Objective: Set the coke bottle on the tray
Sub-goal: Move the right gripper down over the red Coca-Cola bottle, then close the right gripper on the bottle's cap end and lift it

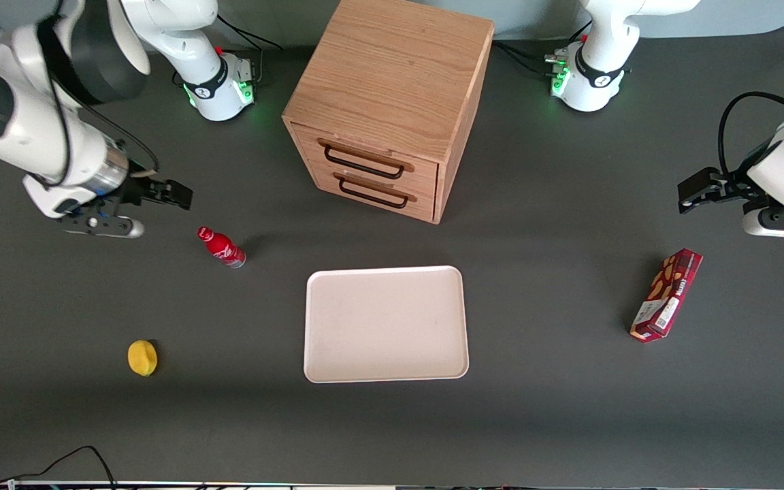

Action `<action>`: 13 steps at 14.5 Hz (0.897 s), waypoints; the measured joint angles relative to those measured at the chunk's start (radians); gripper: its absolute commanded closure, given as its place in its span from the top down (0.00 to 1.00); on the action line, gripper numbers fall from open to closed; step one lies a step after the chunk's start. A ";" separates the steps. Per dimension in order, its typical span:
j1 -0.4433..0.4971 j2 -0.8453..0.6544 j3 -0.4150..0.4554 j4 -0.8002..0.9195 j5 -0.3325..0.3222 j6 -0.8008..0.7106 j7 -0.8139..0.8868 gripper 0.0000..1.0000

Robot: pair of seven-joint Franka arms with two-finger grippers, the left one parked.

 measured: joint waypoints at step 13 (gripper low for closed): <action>-0.008 0.037 -0.001 -0.322 -0.005 0.464 -0.005 0.00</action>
